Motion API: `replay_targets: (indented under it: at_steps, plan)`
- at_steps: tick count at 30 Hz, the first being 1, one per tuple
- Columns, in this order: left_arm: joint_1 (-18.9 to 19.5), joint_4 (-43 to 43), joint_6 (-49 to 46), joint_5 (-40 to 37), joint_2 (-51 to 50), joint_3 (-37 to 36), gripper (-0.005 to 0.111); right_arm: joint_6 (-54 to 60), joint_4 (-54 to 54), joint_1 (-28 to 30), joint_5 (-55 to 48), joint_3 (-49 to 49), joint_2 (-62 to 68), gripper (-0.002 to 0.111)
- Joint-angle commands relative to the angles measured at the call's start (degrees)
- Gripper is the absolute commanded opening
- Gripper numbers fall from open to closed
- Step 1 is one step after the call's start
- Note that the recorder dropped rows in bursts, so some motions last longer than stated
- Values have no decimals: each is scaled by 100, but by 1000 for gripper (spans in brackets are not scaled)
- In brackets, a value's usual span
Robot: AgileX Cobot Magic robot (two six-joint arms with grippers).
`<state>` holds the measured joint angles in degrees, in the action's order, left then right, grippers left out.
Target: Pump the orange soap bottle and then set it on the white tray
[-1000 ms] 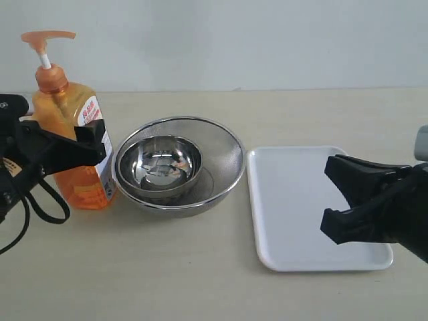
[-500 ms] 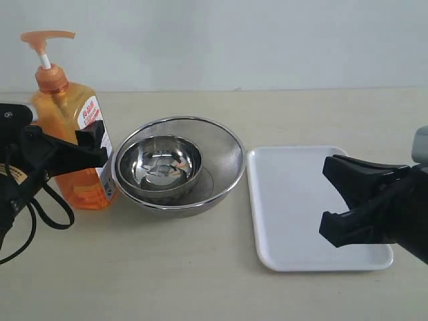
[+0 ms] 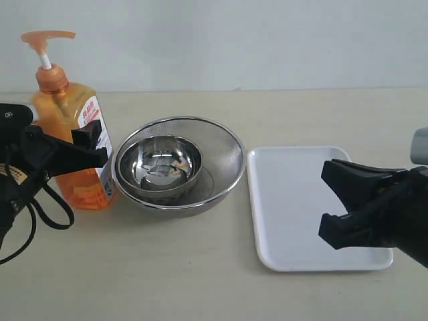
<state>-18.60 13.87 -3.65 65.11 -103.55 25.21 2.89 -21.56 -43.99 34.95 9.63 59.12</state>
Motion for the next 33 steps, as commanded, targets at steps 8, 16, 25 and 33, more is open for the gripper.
replay_targets:
  at_steps: [8,16,25,33]
  plan:
    - [-34,-156,42,33,1382,-326,5,-14,34,0,-58,-37,-40,0]
    - [-34,-587,-3,-1095,2788,-313,5,178,-891,0,1410,-37,-117,0]
    - [-99,-1540,1063,-2026,3703,133,5,2412,-3226,0,2821,-37,-131,0]
    - [-780,-1795,1412,-2281,3689,712,5,2918,-3316,0,3058,-37,-131,0]
